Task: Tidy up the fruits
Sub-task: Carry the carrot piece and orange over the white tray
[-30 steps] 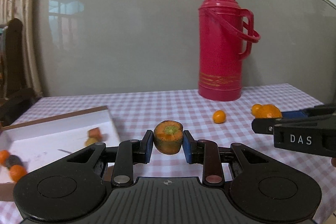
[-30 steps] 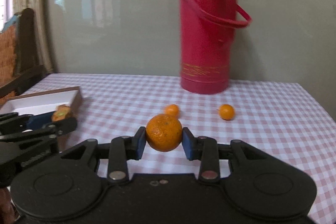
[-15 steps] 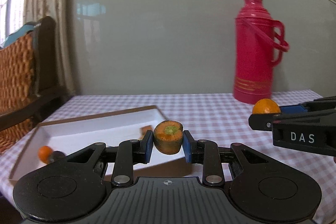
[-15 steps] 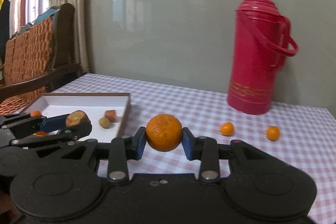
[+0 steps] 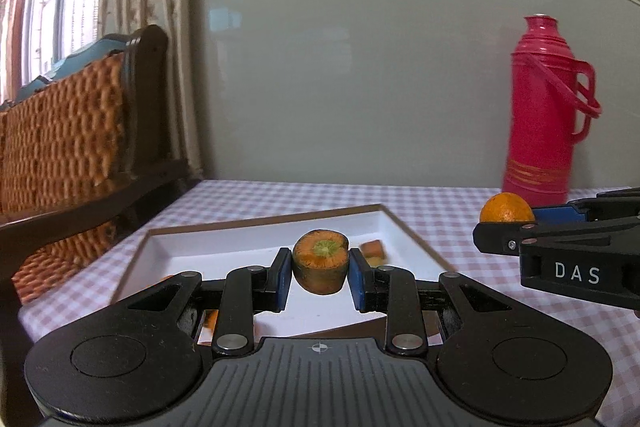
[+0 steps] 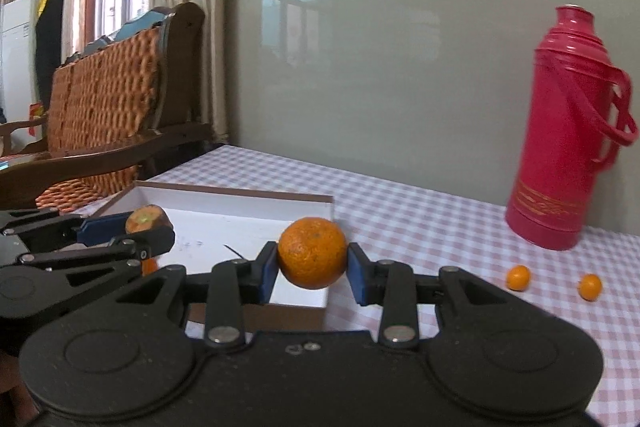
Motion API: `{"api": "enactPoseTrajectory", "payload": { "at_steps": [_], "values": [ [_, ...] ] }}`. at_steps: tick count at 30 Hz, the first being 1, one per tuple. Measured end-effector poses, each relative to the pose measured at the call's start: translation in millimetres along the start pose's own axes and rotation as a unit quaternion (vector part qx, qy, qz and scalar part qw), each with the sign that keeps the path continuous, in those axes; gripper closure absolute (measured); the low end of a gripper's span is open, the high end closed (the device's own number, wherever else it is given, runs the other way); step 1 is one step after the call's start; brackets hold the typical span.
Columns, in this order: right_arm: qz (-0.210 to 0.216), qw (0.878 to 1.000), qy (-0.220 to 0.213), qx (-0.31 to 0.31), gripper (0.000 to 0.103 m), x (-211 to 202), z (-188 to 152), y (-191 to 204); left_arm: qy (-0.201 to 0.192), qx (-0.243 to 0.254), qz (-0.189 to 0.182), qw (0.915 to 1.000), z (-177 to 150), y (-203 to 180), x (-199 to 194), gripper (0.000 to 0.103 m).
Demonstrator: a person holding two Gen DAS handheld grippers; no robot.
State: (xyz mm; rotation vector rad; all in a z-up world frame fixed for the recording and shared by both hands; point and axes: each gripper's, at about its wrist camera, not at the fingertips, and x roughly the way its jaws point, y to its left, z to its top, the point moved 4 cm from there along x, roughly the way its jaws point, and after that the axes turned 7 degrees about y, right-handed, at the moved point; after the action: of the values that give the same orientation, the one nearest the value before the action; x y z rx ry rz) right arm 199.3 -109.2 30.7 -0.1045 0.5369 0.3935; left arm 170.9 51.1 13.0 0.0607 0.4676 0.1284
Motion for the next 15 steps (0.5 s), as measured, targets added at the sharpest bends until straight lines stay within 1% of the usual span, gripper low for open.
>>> {"api": "enactPoseTrajectory", "payload": {
  "at_steps": [9, 15],
  "values": [
    [0.022, 1.0, -0.008, -0.014, 0.075, 11.0, 11.3, 31.4, 0.003, -0.013, 0.032, 0.9994, -3.1, 36.9, 1.7, 0.073],
    [0.032, 0.999, -0.01, -0.018, 0.075, 23.9, 22.6, 48.5, 0.003, -0.018, 0.047, 0.9987, 0.6, 58.1, 8.7, 0.073]
  ]
}}
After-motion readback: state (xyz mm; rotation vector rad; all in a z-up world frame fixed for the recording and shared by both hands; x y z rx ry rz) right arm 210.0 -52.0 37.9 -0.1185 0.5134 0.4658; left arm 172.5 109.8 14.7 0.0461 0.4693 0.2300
